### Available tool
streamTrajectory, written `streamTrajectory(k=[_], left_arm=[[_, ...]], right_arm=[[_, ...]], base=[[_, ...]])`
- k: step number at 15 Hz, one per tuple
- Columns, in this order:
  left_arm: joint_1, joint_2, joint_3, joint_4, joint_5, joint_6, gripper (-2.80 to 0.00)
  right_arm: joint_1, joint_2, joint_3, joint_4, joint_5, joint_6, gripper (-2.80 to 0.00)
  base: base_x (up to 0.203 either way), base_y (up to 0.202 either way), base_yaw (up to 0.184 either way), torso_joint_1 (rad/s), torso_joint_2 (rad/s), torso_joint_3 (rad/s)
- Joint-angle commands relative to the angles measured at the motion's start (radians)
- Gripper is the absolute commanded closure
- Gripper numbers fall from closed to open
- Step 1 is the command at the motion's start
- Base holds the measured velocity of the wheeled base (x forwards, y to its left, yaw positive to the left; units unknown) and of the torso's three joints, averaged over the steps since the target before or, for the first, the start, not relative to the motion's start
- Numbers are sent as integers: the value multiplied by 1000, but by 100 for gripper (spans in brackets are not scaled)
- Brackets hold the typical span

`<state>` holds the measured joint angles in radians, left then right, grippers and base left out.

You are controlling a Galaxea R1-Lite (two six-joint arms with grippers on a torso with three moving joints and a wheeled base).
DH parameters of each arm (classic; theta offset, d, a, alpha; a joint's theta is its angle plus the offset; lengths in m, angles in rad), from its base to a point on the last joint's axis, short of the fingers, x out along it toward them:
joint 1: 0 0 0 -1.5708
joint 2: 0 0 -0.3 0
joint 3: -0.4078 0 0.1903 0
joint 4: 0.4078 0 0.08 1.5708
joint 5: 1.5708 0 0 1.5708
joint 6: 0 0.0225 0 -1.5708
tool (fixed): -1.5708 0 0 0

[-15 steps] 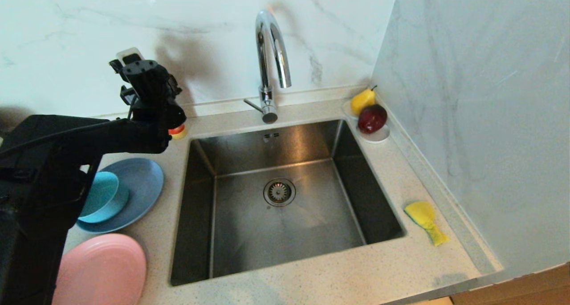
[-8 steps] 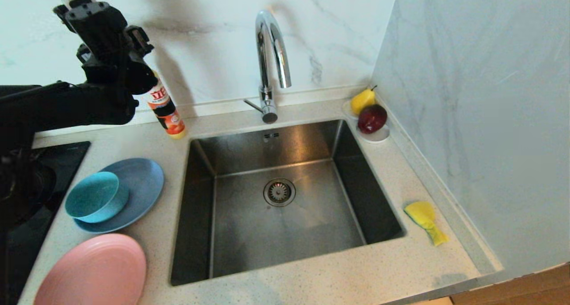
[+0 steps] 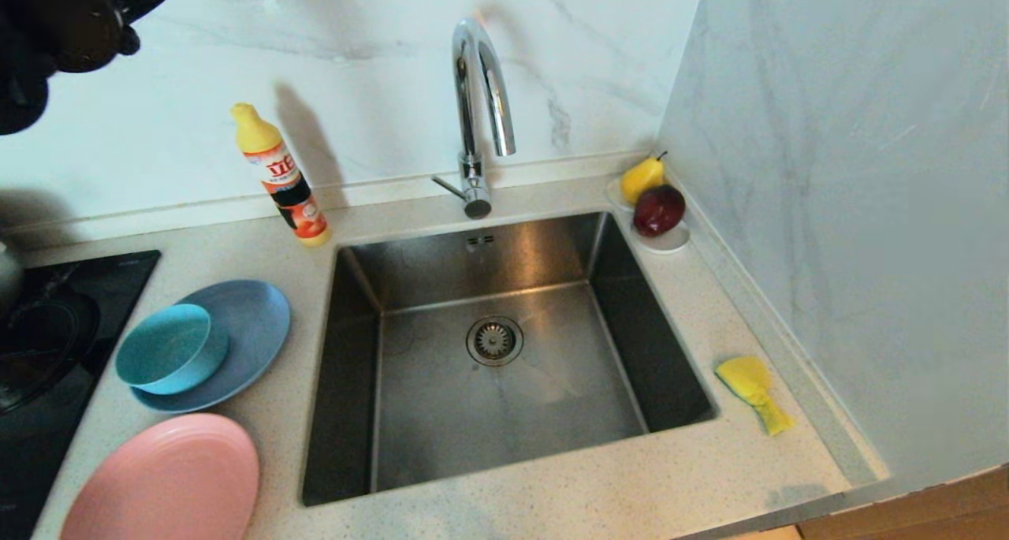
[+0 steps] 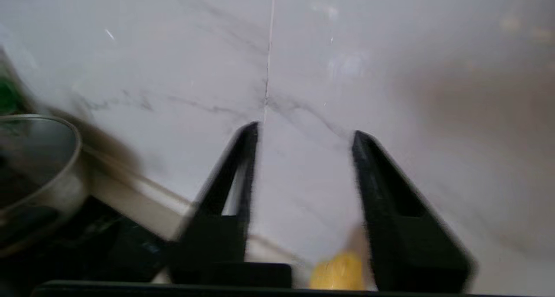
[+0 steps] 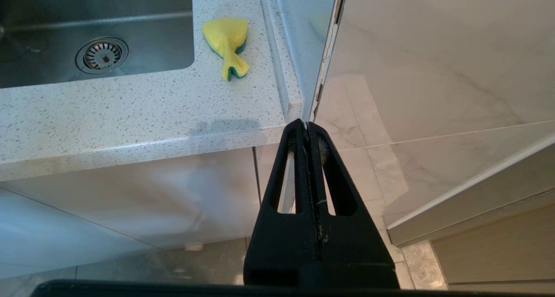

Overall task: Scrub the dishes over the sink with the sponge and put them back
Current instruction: Turn on the faucet

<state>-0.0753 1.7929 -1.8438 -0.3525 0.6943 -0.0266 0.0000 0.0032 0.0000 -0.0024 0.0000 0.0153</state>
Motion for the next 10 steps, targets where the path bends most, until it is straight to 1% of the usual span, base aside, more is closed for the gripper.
streamTrajectory(k=[1, 2, 3, 5, 7, 8, 10], left_arm=[[0, -202, 102, 102, -51, -2, 0], [0, -255, 149, 150, -98, -2, 0], [1, -309, 192, 201, -163, -4, 0], [3, -404, 267, 314, -326, -21, 0], [2, -442, 263, 444, -441, -85, 0], [1, -439, 258, 452, -454, -93, 0], [-7, -383, 244, 468, -600, -124, 0]], right_arm=[[0, 0, 0, -1, 0, 0, 0], [0, 0, 0, -1, 0, 0, 0], [0, 0, 0, -1, 0, 0, 0], [0, 0, 0, -1, 0, 0, 0], [0, 0, 0, -1, 0, 0, 0], [0, 0, 0, -1, 0, 0, 0], [0, 0, 0, -1, 0, 0, 0]], base=[[0, 0, 0, 0, 0, 0], [0, 0, 0, 0, 0, 0], [0, 0, 0, 0, 0, 0], [0, 0, 0, 0, 0, 0], [0, 0, 0, 0, 0, 0], [0, 0, 0, 0, 0, 0], [0, 0, 0, 0, 0, 0]])
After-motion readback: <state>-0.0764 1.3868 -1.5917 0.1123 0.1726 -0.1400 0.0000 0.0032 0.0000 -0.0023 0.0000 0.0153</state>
